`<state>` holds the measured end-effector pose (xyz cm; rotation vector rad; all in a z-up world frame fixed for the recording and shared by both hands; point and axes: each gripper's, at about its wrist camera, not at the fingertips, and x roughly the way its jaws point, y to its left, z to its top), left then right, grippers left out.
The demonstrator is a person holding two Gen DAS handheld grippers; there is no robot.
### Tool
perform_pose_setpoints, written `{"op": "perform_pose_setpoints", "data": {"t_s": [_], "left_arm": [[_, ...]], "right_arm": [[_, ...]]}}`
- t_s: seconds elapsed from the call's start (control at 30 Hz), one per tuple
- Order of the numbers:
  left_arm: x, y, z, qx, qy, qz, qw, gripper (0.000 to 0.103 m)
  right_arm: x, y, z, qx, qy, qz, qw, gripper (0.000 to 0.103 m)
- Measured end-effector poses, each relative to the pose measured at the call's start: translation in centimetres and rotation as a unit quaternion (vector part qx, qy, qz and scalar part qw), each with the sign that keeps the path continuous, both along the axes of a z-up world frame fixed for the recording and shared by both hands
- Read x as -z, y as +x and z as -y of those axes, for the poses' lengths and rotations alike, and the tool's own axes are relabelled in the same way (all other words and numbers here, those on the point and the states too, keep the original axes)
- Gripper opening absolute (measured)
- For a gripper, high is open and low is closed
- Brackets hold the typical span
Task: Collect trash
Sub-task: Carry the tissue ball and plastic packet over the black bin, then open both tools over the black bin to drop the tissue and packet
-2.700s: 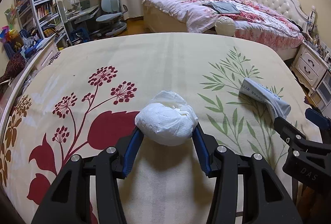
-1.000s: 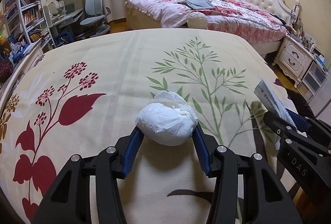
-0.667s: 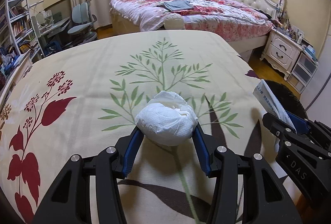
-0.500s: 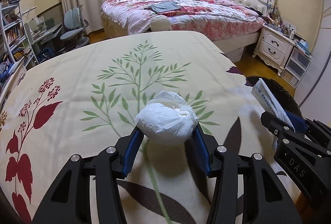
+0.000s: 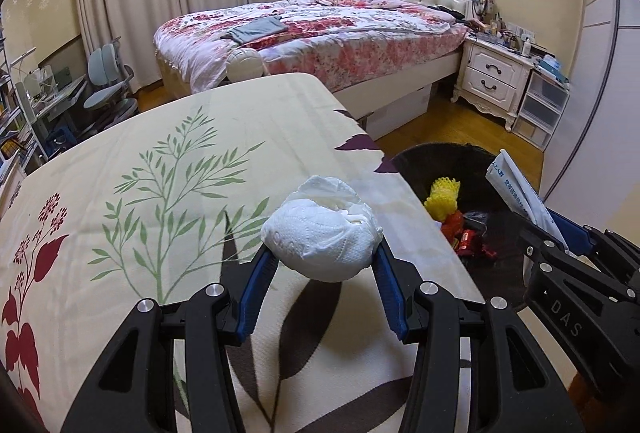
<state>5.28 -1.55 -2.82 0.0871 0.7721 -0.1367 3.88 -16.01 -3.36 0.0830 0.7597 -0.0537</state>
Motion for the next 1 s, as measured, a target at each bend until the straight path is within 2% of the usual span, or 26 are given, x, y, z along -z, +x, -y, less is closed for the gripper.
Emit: {"op": "perform_pose_setpoints", "data": {"t_s": [0.47,0.73,1.0], "left_arm": [[-0.7,2.0,5.3,0.038,0.002,0.021,0.999,0.05],[-0.6,3.5,7.4,0.048,0.013,0.035,0.9981,0.05],[-0.2,5.5,8.4,0.045,0.015,0.028,0.9985,0.051]], "right_arm": [[-0.6,0.7,5.3,0.063,0.004,0.017,0.998,0.036],[-0.8,1.9,7.0,0.081,0.008,0.024,0.996,0.036],[-0.1,3.4,7.8,0.086,0.015,0.016,0.996,0.036]]}}
